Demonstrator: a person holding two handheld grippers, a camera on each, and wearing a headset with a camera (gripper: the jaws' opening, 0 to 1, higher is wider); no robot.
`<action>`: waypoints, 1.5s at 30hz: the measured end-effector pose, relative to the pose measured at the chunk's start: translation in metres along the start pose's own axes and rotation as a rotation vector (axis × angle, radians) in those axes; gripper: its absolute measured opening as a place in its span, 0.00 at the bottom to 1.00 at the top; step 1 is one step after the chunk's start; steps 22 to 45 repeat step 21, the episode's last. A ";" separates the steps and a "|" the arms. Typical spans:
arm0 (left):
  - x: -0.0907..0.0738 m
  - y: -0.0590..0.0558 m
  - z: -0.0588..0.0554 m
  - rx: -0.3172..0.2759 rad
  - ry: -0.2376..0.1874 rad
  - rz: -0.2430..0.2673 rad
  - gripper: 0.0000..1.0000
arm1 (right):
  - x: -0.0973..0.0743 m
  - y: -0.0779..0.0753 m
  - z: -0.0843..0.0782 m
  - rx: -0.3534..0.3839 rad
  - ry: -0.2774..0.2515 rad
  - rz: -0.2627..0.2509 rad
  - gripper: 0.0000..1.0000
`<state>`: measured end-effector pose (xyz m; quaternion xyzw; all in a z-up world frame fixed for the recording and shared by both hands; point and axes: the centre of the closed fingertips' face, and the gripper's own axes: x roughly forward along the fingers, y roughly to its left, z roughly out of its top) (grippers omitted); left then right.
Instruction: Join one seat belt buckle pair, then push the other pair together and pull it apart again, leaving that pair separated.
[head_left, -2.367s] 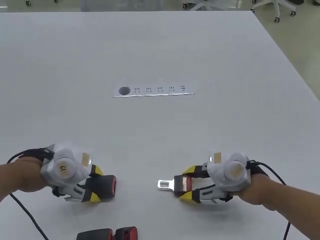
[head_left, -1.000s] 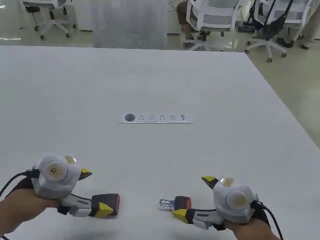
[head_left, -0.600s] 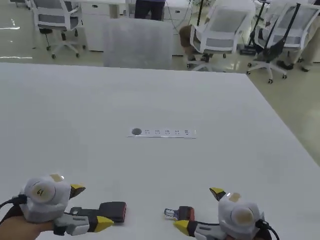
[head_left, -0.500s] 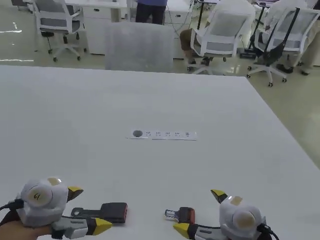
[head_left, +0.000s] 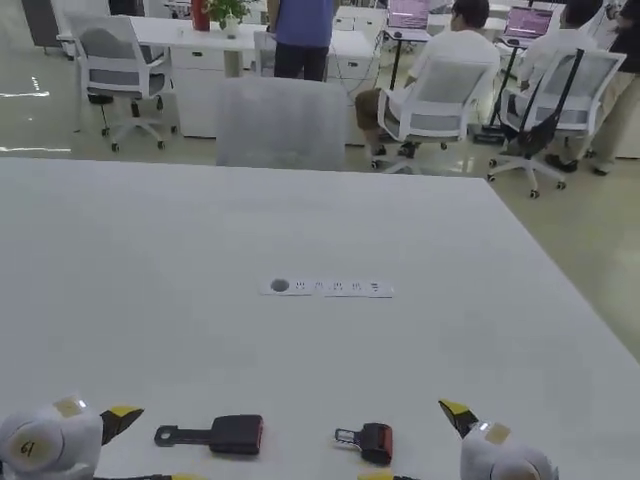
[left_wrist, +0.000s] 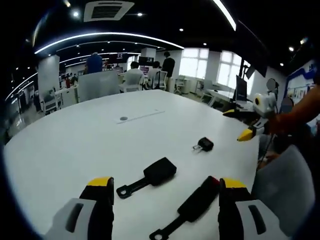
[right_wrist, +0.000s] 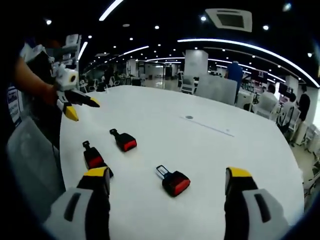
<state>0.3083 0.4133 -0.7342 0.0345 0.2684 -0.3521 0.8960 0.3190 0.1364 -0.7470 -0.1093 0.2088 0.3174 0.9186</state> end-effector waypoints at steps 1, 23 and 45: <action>-0.004 0.000 0.000 -0.009 -0.014 0.002 0.89 | -0.004 0.002 0.001 0.003 -0.004 0.003 0.97; -0.048 -0.012 -0.006 -0.017 -0.070 0.087 0.90 | -0.049 0.011 -0.011 0.035 -0.033 -0.067 0.99; -0.048 -0.012 -0.006 -0.017 -0.070 0.087 0.90 | -0.049 0.011 -0.011 0.035 -0.033 -0.067 0.99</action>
